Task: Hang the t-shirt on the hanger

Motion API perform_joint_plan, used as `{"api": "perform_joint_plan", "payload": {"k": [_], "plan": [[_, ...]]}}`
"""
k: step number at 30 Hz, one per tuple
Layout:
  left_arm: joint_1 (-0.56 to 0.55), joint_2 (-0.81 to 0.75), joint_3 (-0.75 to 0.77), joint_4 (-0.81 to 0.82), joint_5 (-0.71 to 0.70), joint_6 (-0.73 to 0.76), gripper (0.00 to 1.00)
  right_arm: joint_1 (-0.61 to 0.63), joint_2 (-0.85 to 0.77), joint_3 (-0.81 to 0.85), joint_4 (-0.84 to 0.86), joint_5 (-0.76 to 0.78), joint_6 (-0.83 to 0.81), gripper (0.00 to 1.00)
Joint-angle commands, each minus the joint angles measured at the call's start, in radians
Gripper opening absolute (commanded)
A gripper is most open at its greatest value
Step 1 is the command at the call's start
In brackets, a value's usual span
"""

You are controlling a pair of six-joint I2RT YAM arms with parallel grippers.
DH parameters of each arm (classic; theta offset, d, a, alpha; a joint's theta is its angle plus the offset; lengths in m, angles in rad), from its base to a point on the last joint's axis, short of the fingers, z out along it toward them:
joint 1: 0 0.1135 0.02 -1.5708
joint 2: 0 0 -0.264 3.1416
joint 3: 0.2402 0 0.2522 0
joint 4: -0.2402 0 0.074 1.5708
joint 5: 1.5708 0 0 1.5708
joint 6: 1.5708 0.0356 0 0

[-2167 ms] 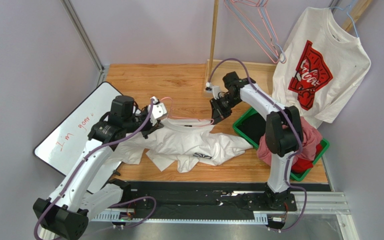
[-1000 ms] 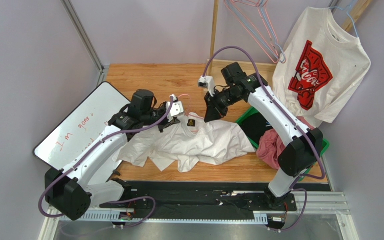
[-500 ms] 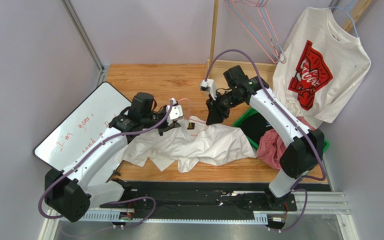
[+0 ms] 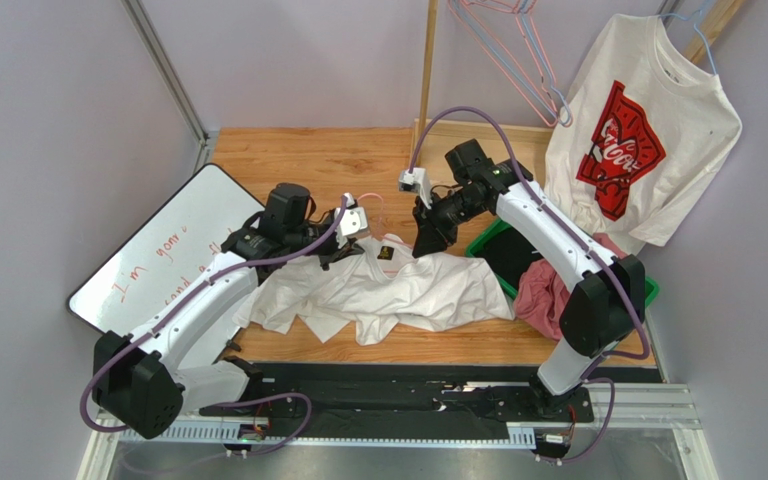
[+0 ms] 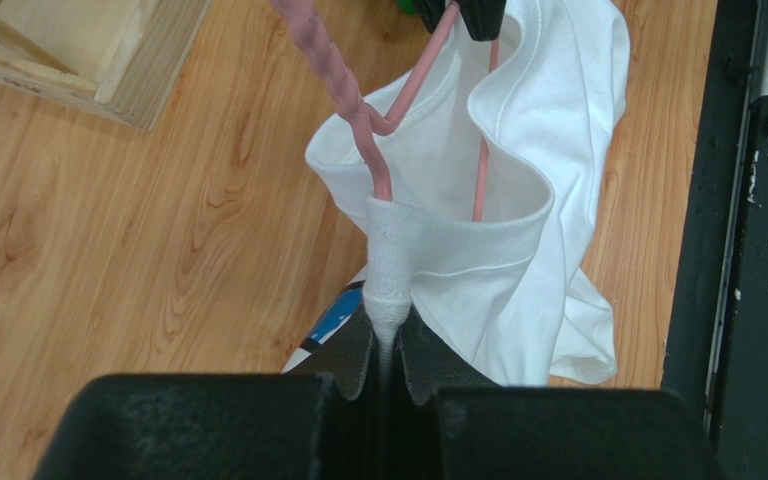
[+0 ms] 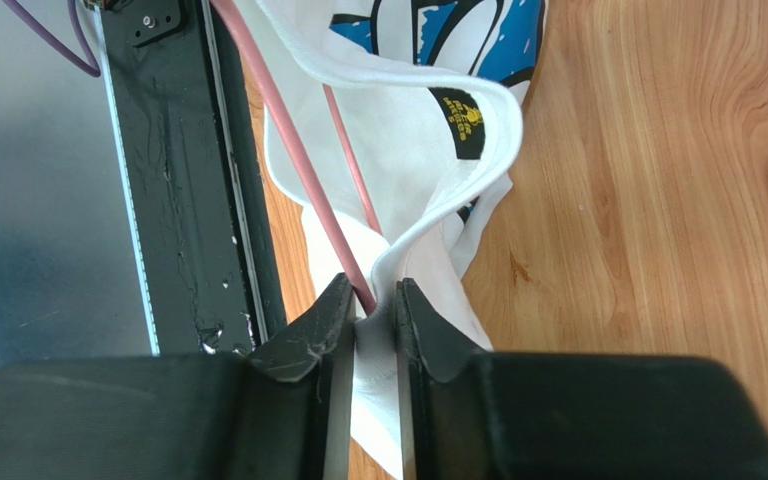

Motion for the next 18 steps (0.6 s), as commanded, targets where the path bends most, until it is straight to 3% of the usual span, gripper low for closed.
{"api": "perform_joint_plan", "payload": {"k": [1,10,11,13,18], "plan": [[-0.004,0.019,0.041,0.072,0.055,-0.028,0.00,0.023,-0.025,0.009,0.087,-0.074,0.024,0.16],[-0.014,0.033,0.054,0.071,0.062,-0.037,0.00,0.039,0.001,0.052,0.124,-0.083,0.083,0.12],[-0.017,0.031,0.056,0.060,0.062,-0.037,0.00,0.039,0.004,0.055,0.124,-0.080,0.089,0.03],[-0.016,0.025,0.054,0.043,0.050,-0.037,0.00,0.037,0.001,0.053,0.123,-0.060,0.089,0.00],[0.059,-0.001,0.030,-0.040,0.067,-0.037,0.20,0.001,-0.066,0.001,0.124,-0.045,0.066,0.00]]}}
